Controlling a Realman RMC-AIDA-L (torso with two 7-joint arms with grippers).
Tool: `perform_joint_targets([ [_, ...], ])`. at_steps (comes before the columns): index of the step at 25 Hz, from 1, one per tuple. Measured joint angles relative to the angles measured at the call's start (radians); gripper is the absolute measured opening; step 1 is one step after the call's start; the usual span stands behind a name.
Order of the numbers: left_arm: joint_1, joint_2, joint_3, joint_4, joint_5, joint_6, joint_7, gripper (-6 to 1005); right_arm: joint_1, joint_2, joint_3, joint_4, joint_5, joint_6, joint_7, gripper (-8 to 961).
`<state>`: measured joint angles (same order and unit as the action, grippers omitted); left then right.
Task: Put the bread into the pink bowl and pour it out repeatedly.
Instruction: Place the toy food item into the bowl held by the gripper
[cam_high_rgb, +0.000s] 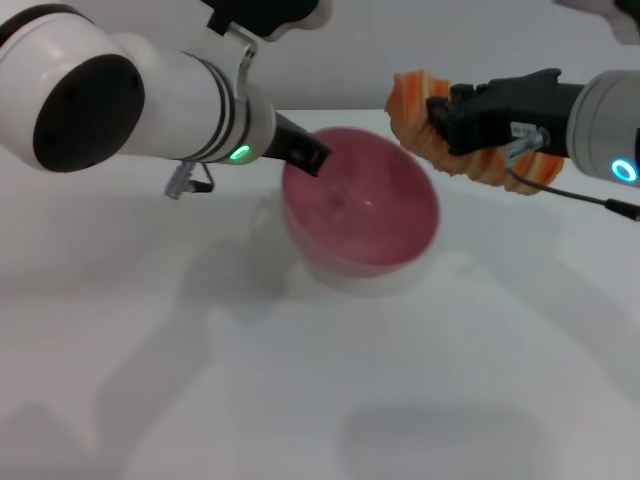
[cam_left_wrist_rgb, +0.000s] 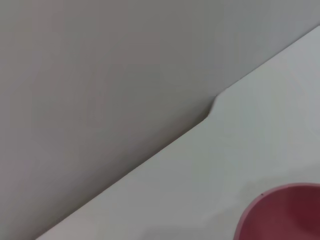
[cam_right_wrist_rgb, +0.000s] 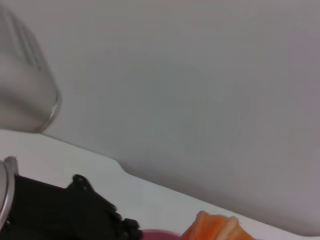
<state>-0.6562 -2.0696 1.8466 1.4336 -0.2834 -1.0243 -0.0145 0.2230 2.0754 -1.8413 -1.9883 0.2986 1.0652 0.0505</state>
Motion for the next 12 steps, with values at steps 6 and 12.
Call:
perform_joint_targets([
  [6,-0.011,0.000,0.001,0.001,-0.059,0.021,0.030,31,-0.002,0.001,-0.010,0.050,0.009,-0.049,0.000,190],
  [12,-0.013,0.000,0.001,0.002,-0.083,0.032,0.045,31,0.015,-0.001,-0.013,0.103,0.095,-0.084,0.000,143],
])
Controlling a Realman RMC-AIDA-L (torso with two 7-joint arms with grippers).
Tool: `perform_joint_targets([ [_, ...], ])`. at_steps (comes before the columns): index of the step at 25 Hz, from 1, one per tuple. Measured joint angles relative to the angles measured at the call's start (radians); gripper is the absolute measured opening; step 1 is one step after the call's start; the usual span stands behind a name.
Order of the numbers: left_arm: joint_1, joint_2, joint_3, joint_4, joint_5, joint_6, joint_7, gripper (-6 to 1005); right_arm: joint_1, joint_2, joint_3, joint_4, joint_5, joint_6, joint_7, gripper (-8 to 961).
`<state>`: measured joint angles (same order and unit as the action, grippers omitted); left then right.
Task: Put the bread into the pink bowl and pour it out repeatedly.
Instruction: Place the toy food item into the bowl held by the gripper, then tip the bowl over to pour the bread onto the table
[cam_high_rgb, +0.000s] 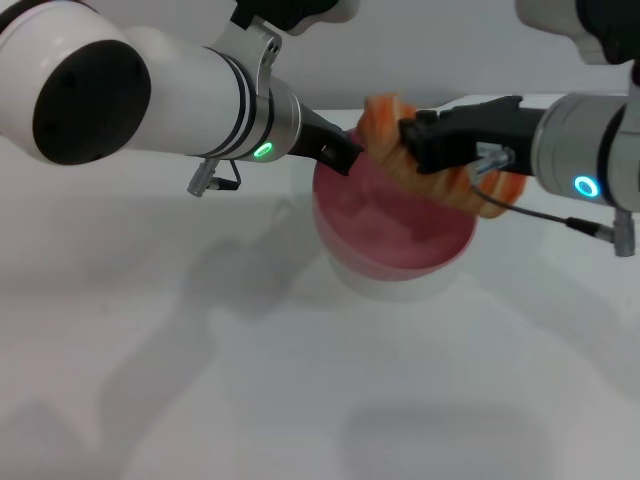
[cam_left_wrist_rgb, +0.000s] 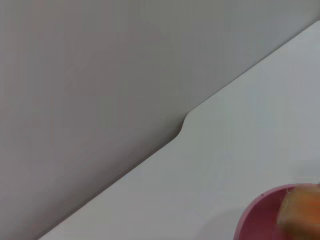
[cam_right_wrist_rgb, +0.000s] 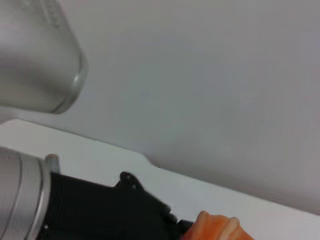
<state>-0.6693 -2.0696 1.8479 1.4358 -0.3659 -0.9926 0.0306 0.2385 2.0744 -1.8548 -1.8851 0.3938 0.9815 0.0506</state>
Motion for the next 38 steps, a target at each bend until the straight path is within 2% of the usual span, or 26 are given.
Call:
perform_joint_targets([
  [5,0.000,0.001,-0.005,0.000,-0.002,0.002,0.007,31,0.005,0.000,-0.011,0.011,0.001,-0.014,0.000,158],
  [19,-0.008,0.000,-0.010,-0.049,-0.006,0.040,0.025,31,-0.008,0.001,0.002,-0.023,-0.026,-0.020,-0.001,570],
  [25,-0.009,0.000,-0.004,-0.078,-0.004,0.065,0.036,30,-0.042,0.005,0.061,-0.134,-0.117,-0.009,0.007,570],
  [28,-0.007,0.000,0.004,-0.072,-0.001,0.072,0.049,30,-0.062,0.006,0.107,-0.138,-0.126,0.003,0.008,569],
  [34,-0.009,0.000,0.036,-0.048,0.013,0.079,0.104,30,-0.145,0.010,0.197,-0.044,-0.194,0.014,0.037,569],
  [38,-0.020,-0.001,0.056,-0.041,0.034,0.084,0.149,30,-0.165,0.008,0.202,0.033,-0.180,-0.004,0.040,569],
])
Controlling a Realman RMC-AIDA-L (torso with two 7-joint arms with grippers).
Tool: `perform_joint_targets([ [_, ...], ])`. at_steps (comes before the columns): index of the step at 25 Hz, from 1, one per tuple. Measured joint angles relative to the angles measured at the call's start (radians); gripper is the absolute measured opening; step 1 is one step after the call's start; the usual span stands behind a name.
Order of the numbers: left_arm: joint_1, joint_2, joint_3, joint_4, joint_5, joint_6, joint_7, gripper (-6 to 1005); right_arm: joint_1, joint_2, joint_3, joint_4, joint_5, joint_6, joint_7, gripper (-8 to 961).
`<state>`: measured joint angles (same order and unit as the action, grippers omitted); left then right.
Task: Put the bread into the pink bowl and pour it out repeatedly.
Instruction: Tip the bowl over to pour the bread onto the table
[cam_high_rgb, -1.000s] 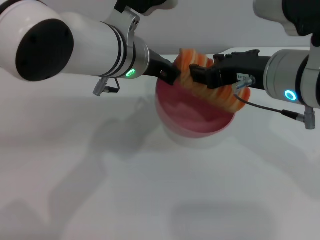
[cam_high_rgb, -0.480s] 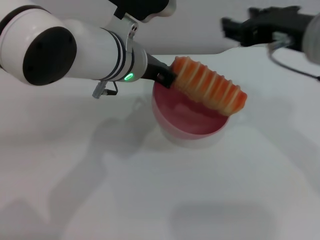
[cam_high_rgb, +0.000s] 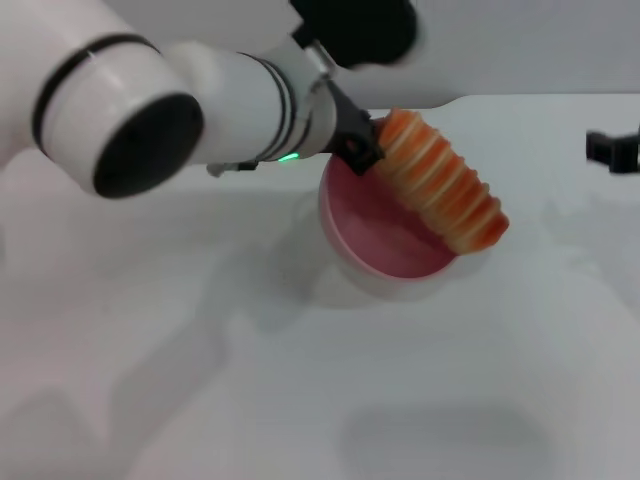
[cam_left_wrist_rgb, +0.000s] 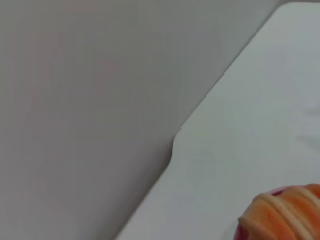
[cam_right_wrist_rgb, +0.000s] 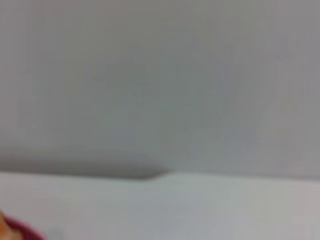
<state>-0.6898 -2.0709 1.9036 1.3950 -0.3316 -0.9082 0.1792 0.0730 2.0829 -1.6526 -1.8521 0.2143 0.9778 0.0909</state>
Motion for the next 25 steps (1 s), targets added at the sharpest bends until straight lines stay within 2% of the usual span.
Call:
perform_joint_targets([
  [1,-0.012,-0.002,0.039,0.006,0.050,0.017,0.037,30,-0.003,0.000,-0.003,0.023,0.002,-0.007,0.002,568],
  [6,-0.012,-0.002,0.039,0.006,0.050,0.017,0.037,30,-0.016,-0.001,-0.011,0.093,0.008,-0.017,0.018,568],
  [7,-0.016,-0.003,0.084,0.015,0.112,0.041,0.054,30,-0.021,-0.001,-0.012,0.098,0.011,-0.017,0.019,568],
  [8,-0.016,-0.003,0.084,0.015,0.112,0.041,0.054,30,-0.026,-0.001,-0.012,0.101,0.015,-0.017,0.019,568],
  [9,-0.020,-0.006,0.184,0.002,0.258,0.124,0.058,30,-0.030,-0.001,-0.012,0.102,0.018,-0.017,0.019,568],
  [10,-0.020,-0.006,0.203,-0.008,0.296,0.145,0.058,30,-0.034,-0.001,-0.012,0.103,0.019,-0.018,0.019,568],
  [17,-0.013,-0.006,0.236,-0.010,0.387,0.167,0.050,31,-0.044,-0.001,-0.006,0.100,0.019,-0.011,0.027,567],
  [18,-0.007,-0.006,0.250,-0.002,0.426,0.170,0.048,31,-0.045,-0.001,-0.003,0.100,0.017,-0.012,0.031,567],
  [19,0.011,-0.006,0.295,0.017,0.552,0.174,0.019,31,-0.045,-0.001,0.000,0.102,0.013,-0.013,0.034,567],
  [20,0.011,-0.006,0.295,0.017,0.552,0.174,0.019,31,-0.045,-0.001,0.002,0.104,0.013,-0.014,0.036,567],
  [22,0.019,-0.007,0.327,0.027,0.652,0.169,-0.015,31,-0.045,-0.002,0.009,0.109,0.012,-0.015,0.036,567],
  [24,0.019,-0.007,0.327,0.027,0.652,0.169,-0.015,30,-0.046,-0.003,0.014,0.113,0.011,-0.015,0.036,567],
  [25,0.030,-0.007,0.370,0.028,0.767,0.166,-0.043,30,-0.046,-0.003,0.016,0.115,0.011,-0.015,0.036,567],
])
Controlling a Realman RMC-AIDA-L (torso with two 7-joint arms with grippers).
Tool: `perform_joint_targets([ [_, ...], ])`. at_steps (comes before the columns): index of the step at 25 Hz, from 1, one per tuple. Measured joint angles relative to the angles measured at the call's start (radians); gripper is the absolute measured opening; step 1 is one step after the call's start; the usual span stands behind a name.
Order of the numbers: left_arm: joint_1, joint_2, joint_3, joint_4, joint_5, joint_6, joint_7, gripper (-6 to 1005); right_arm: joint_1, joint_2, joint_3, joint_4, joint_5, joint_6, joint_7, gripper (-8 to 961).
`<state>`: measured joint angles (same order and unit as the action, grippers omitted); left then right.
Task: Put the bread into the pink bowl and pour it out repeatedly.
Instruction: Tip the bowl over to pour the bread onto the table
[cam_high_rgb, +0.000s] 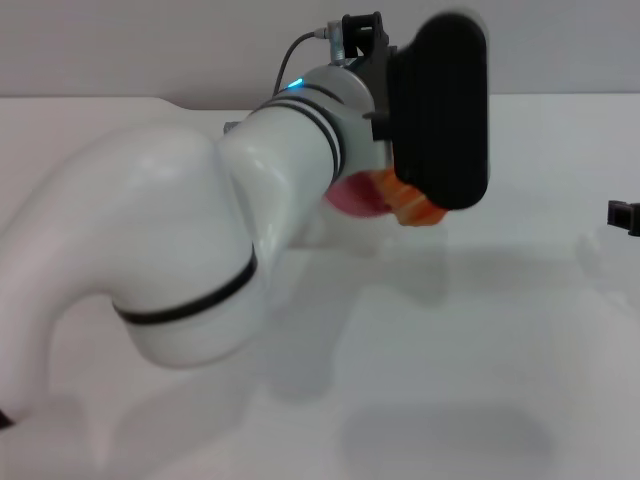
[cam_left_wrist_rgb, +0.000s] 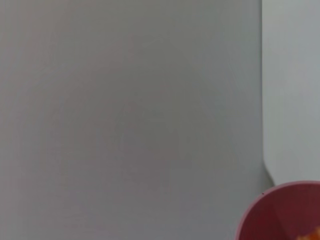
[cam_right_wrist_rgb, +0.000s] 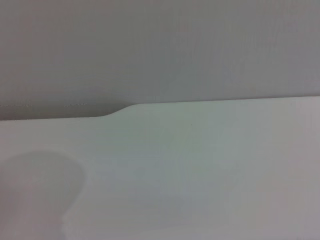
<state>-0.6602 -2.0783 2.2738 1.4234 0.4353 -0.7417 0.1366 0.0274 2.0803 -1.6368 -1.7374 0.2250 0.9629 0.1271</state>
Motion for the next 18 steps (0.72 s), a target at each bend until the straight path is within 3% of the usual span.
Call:
perform_joint_targets([
  [2,0.012,0.000,0.030,0.000,0.087,-0.010,-0.020,30,0.000,0.000,0.001,0.002,-0.001,0.000,0.001,567],
  [9,0.014,0.000,0.055,-0.001,0.151,-0.032,-0.015,31,0.000,-0.002,0.012,0.005,-0.026,0.010,0.002,567],
  [18,0.021,0.000,0.144,0.001,0.229,-0.058,0.139,30,-0.017,-0.001,0.038,0.016,-0.091,0.013,0.035,568],
])
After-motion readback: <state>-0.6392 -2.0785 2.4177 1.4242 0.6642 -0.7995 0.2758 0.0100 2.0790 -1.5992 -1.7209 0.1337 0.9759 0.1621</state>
